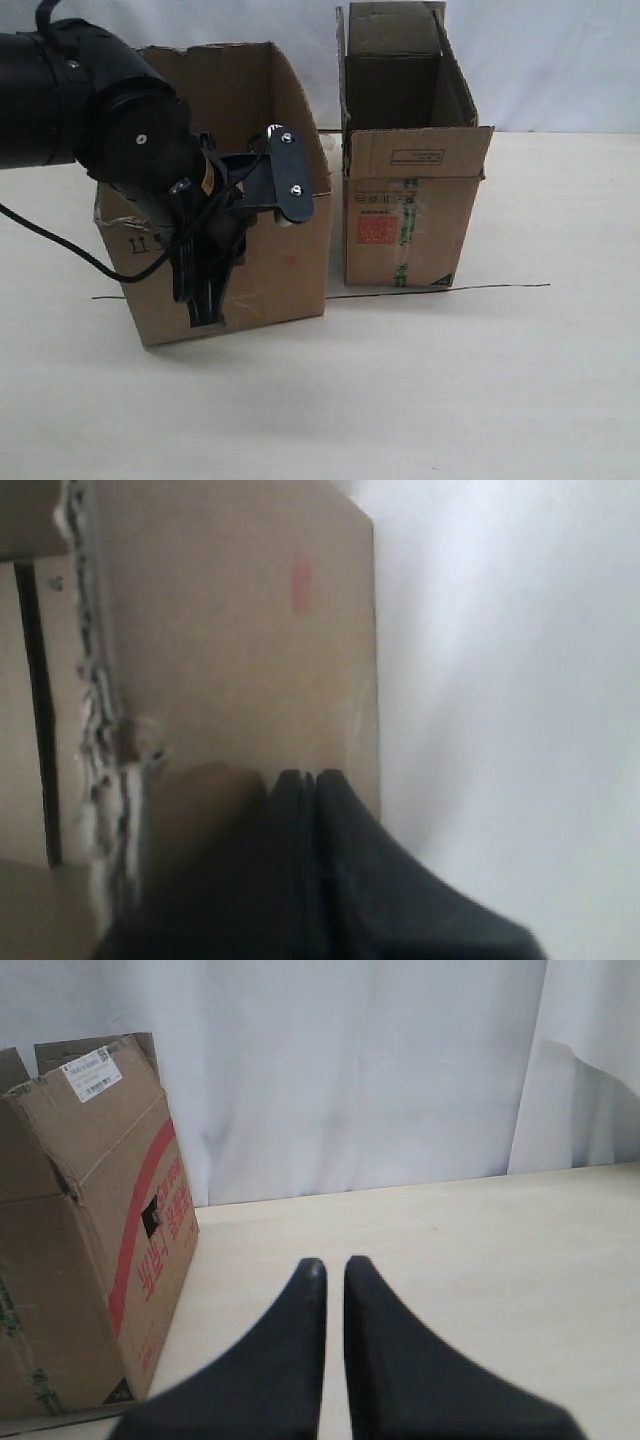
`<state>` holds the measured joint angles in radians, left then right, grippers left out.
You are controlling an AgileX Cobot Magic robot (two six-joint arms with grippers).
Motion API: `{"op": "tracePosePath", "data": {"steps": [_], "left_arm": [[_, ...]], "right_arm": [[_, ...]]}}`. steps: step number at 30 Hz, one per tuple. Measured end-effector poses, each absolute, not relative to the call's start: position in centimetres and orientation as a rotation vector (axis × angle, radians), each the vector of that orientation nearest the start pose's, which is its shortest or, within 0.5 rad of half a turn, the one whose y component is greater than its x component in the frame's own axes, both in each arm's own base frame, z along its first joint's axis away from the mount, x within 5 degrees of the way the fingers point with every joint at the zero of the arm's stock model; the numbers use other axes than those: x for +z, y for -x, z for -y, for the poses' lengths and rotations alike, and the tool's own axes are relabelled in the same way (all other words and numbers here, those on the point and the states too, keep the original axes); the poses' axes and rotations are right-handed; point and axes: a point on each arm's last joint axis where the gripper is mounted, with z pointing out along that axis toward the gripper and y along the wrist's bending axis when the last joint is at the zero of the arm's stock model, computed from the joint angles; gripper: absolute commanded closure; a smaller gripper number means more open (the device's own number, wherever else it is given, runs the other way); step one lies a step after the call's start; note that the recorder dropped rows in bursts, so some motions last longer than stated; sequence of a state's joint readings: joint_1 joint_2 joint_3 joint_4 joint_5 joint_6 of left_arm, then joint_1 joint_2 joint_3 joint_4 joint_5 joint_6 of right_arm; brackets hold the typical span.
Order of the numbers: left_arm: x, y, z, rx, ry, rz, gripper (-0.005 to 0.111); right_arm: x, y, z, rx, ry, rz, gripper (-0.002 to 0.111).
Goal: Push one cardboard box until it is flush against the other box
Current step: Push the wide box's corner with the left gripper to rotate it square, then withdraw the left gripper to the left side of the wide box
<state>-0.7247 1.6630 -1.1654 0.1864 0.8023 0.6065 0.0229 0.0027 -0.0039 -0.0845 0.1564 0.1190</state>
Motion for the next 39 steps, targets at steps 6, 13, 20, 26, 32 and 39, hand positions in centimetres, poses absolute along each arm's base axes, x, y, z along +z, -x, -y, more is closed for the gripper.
{"op": "tracePosePath", "data": {"steps": [6, 13, 20, 26, 32, 39], "left_arm": [[23.8, -27.9, 19.3, 0.214, -1.738, -2.108, 0.107], [23.9, -28.9, 18.7, 0.231, -1.725, -2.049, 0.107], [23.5, -29.6, 19.3, 0.232, -1.728, -1.979, 0.107], [23.3, -29.7, 19.3, 0.243, -1.740, -1.971, 0.107], [26.8, -29.2, 18.8, 0.227, -1.601, -2.011, 0.107], [35.3, -26.7, 15.6, 0.134, -1.162, -1.933, 0.107]], "right_arm": [[20.0, -5.6, 0.0, 0.034, -0.020, -1.638, 0.103], [20.0, -5.6, 0.0, 0.034, -0.020, -1.638, 0.103], [20.0, -5.6, 0.0, 0.034, -0.020, -1.638, 0.103], [20.0, -5.6, 0.0, 0.034, -0.020, -1.638, 0.103], [20.0, -5.6, 0.0, 0.034, -0.020, -1.638, 0.103], [20.0, -5.6, 0.0, 0.034, -0.020, -1.638, 0.103]]}}
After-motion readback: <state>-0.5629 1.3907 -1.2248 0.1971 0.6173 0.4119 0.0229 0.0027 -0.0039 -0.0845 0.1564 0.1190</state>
